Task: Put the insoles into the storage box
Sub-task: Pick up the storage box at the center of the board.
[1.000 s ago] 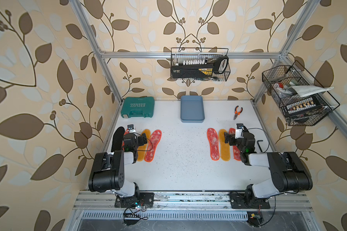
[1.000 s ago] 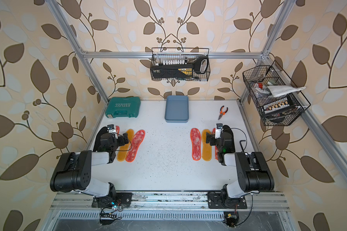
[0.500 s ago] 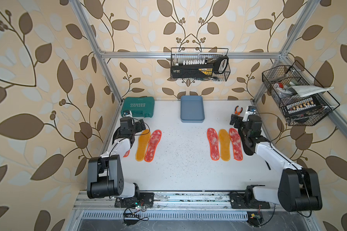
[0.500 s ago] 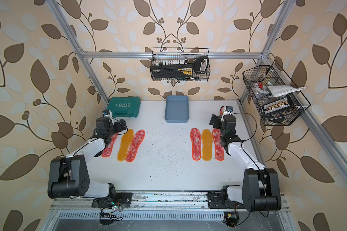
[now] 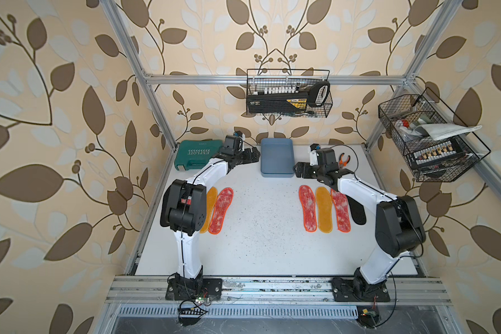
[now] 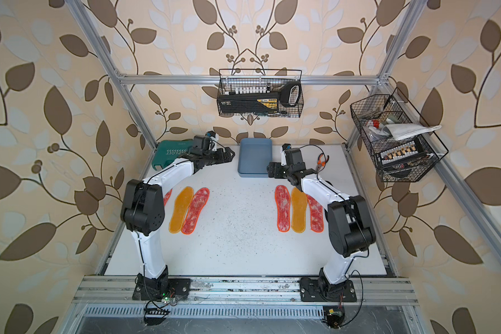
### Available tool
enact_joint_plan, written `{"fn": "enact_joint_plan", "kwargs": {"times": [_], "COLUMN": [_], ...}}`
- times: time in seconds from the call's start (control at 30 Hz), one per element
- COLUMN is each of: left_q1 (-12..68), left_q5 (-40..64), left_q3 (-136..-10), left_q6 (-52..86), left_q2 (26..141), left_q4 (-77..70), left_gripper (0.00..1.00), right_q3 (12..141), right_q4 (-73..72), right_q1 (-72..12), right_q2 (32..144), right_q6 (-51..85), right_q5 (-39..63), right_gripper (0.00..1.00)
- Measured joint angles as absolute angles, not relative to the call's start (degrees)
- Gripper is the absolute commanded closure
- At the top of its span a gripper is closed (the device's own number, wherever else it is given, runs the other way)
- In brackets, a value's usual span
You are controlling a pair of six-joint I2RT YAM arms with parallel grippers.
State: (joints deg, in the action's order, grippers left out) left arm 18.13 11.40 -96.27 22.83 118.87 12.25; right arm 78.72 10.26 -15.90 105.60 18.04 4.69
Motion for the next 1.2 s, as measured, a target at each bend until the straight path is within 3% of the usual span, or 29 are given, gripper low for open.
{"fn": "enact_joint_plan", "kwargs": {"times": [0.33,0.67,0.83,0.9,1.03,1.2], "left_q1": [20.38,23.20,23.18,23.18,23.16,22.85], "left_q5": [10.83,10.48,9.45,9.17,9.13,9.17], "left_q3": [-127.37,-135.37,-136.59,-136.62,-136.84,-137.58], "left_q6": [20.25,18.74,18.22,18.00,17.87,17.76], "left_q2": [138.76,146.54,149.42,149.93,150.04,150.04], "left_q4": [30.20,35.14,36.51,36.67,36.82,36.77], "left_gripper": [0.09,0.22,0.36,0.46,0.51,0.73], "right_q3": [111.96,126.63,127.72,128.46,129.34,129.47], "right_q4": [28.88,40.99,42.89,43.42,43.94,44.21], "right_q1": [-16.49,-16.58,-16.67,-16.71,-16.78,-16.91], "right_q2": [128.44,139.63,141.16,141.93,143.35,144.07], "right_q6": [17.10,16.25,15.77,15.59,15.03,14.83], "right_q5": [-2.85,-4.71,-4.69,-4.60,-4.27,-4.03], "right_gripper": [0.27,0.37,0.52,0.61,0.73,0.98]}}
